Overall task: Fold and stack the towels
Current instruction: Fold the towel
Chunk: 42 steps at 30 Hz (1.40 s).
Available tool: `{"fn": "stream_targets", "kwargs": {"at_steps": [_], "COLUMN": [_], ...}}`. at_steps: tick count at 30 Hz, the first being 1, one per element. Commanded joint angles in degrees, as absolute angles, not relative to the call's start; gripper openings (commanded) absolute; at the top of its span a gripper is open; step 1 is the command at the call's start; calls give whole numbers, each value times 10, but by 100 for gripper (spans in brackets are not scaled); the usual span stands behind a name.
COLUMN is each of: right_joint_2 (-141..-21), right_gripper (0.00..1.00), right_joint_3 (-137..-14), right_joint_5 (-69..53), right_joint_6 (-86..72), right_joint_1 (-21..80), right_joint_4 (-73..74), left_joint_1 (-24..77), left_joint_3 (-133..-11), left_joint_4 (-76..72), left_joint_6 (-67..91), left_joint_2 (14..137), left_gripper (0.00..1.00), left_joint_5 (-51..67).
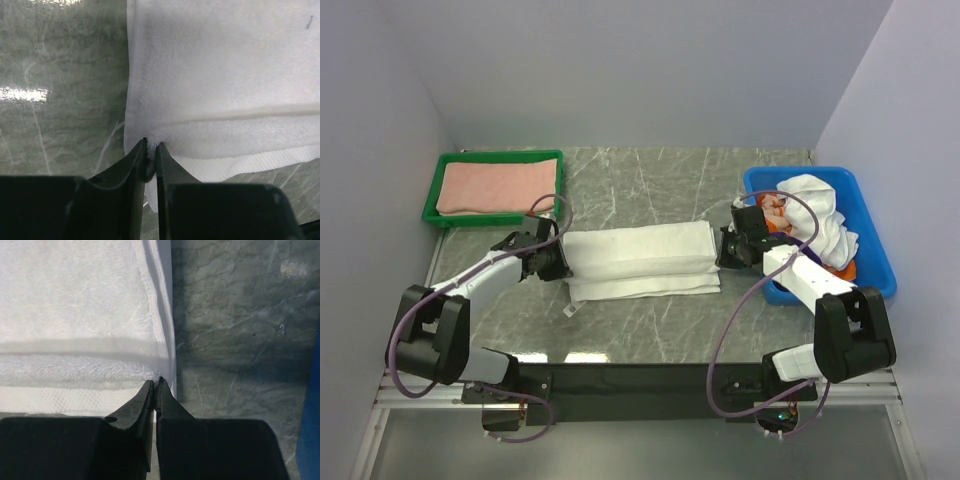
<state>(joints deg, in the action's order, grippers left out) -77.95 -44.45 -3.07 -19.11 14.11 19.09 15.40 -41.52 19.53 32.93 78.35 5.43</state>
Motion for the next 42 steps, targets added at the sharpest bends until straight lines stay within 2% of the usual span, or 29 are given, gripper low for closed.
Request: {"fn": "stream_targets", "kwargs": {"at_steps": [1,2,3,4,7,10,12,15,17,19,23,24,27,29,30,33,37,42], "right_joint_2": [-794,-792,-788,-784,-753,-713,-691,-698,-732,-771,-818,-824,-837,-827,-822,-801,-790,-786], "right_gripper": [9,11,19,36,58,63,63,61,56,52,50,50,49,48,46,46,45,45], "right_joint_3": [-440,-440,-442,-445,-471,-495,-505,-535,-560,-580,-575,-568,-528,-490,-475,-414,-340,-321], "right_joint_5": [-10,-13,-18,-18,-32,-31,-34,-46,-44,-40,-35,-37,-42,-44,-45,-47,-54,-57], "right_joint_6": [-191,-189,-186,-185,-173,-172,-176,-185,-192,-203,-227,-231,-242,-246,-249,-266,-313,-329], "right_joint_1": [134,135,136,138,146,161,170,184,200,221,246,245,247,247,247,246,236,223], "right_joint_4": [193,194,200,206,242,270,269,258,252,247,215,202,186,182,179,167,136,111], "left_joint_1": [145,147,148,149,159,170,181,192,201,208,249,255,275,290,294,295,295,285], "left_joint_3": [-409,-410,-412,-418,-440,-467,-480,-509,-531,-552,-552,-546,-488,-455,-419,-368,-302,-304], "left_joint_4": [186,193,199,206,253,298,310,309,292,280,246,240,222,211,203,193,183,185], "left_joint_6": [347,348,349,348,340,342,347,361,366,373,386,389,408,425,432,454,485,491], "left_joint_2": [797,797,788,780,728,665,632,630,648,689,750,766,780,773,761,739,720,713], "left_gripper": [19,26,32,49,75,89,90,88,84,73,63,62,53,50,43,39,26,23], "left_joint_5": [35,37,32,27,2,-17,-26,-22,-12,-4,10,10,18,21,23,30,30,11]}}
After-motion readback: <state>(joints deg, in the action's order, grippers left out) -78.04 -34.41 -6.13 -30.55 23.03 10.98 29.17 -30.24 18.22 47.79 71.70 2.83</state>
